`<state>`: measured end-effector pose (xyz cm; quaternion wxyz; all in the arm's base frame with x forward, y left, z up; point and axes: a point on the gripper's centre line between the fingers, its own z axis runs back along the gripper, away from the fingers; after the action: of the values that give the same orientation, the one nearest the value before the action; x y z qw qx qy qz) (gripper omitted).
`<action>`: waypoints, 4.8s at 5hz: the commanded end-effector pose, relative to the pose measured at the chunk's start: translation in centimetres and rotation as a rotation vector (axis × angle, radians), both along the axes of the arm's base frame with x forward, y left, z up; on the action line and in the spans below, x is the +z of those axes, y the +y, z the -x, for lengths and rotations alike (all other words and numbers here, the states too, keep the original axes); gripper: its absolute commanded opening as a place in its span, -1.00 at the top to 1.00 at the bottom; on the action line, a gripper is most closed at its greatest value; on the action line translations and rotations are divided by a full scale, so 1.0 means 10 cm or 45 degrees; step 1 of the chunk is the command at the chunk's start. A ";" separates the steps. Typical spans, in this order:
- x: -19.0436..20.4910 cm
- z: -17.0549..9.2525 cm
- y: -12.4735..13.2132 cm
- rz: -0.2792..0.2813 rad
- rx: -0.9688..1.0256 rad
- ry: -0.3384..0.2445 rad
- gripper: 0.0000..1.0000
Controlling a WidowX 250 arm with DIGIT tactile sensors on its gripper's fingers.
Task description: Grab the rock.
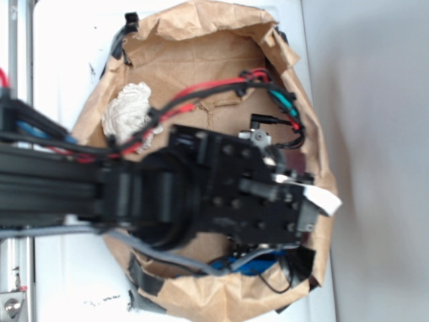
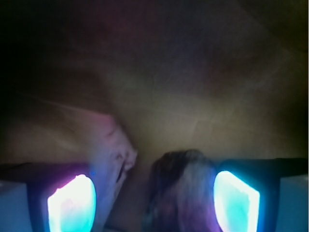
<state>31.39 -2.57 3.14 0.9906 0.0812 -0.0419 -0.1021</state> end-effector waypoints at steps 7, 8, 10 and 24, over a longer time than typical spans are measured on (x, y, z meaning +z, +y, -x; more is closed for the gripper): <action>0.82 0.06 0.16 0.099 0.067 -0.286 1.00; 1.02 0.24 0.23 0.156 0.081 -0.345 1.00; 0.80 0.29 0.28 0.145 0.048 -0.231 -1.00; 0.43 0.20 0.40 0.210 -0.062 -0.089 -1.00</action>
<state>28.52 0.97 5.94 0.9915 -0.0028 -0.0573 -0.1170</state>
